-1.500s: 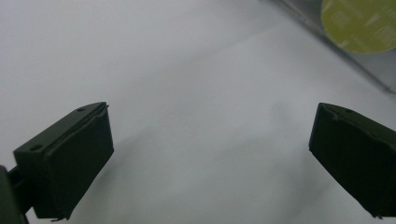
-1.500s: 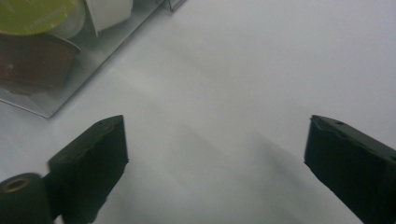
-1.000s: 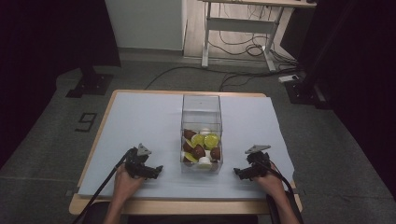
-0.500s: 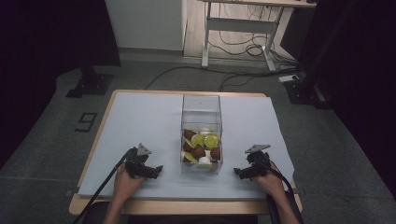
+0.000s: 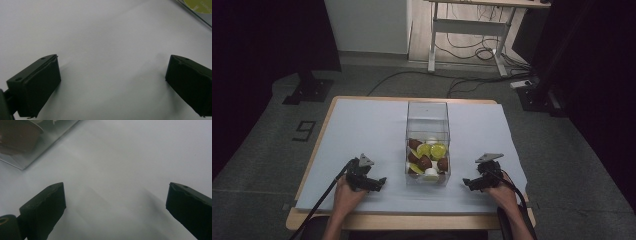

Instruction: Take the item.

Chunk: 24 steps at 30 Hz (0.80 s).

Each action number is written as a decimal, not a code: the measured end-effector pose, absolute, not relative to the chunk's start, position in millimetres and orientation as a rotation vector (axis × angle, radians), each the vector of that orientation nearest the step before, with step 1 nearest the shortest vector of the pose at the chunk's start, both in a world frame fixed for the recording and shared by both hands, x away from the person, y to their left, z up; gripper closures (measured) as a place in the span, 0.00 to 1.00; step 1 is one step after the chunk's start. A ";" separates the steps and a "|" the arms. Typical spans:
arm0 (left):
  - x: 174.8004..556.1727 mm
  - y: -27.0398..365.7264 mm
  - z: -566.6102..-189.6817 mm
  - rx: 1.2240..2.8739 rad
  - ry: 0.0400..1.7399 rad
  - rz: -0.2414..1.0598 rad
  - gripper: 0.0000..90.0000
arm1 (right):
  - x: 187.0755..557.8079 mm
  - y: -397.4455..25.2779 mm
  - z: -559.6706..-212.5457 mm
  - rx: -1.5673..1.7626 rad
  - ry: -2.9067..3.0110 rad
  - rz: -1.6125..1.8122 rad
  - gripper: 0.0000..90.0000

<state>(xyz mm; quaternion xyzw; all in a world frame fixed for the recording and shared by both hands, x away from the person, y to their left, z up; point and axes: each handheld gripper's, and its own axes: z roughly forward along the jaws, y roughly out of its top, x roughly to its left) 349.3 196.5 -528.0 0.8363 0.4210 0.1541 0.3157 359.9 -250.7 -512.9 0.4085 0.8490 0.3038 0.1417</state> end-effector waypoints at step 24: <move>349.3 196.5 -528.1 2.202 1.110 0.406 0.00 | 363.5 -240.9 -486.2 1.101 2.414 1.052 0.02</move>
